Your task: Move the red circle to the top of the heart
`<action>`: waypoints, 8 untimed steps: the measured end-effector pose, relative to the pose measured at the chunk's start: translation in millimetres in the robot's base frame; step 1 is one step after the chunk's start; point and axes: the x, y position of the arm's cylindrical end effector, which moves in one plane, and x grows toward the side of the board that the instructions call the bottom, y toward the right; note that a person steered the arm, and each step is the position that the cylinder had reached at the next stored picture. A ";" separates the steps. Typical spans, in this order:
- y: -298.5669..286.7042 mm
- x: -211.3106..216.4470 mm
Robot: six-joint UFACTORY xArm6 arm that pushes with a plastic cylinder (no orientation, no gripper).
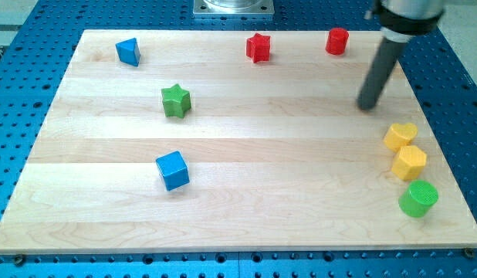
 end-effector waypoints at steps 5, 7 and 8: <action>-57.9 -176.5; 18.6 -141.8; 36.0 -47.8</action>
